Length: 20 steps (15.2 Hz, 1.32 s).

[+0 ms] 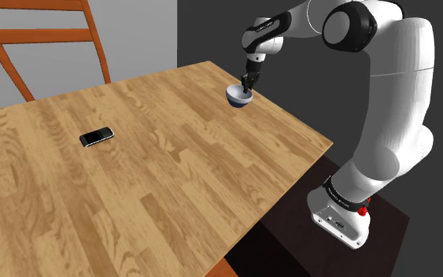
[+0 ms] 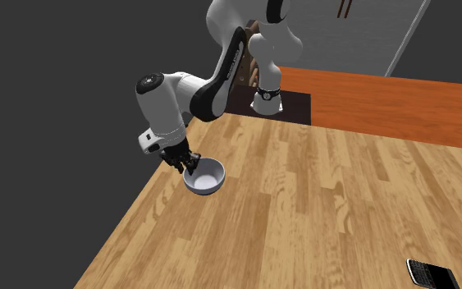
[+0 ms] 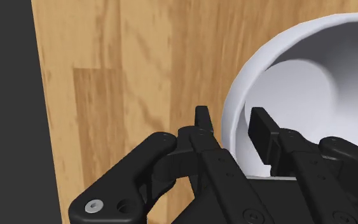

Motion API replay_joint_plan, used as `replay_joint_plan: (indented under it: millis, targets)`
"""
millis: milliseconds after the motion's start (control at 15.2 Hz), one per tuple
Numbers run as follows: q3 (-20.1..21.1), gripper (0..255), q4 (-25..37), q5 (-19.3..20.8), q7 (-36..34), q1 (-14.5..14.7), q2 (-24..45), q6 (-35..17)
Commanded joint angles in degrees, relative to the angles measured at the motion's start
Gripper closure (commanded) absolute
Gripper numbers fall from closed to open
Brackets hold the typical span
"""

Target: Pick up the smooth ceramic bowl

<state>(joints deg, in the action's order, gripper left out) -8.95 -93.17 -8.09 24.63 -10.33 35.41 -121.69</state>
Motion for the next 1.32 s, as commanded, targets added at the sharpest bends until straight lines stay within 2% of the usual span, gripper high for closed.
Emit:
replay_joint_plan:
  millis: [0,462,1254]
  targets:
    - [0.00,255,-0.06,-0.01,0.03,-0.02,0.01,-0.08]
    - [0.02,255,-0.15,0.00,-0.06,0.07,-0.05,-0.12]
    - [-0.55,255,1.95,0.95,-0.77,0.37,-4.82,6.69]
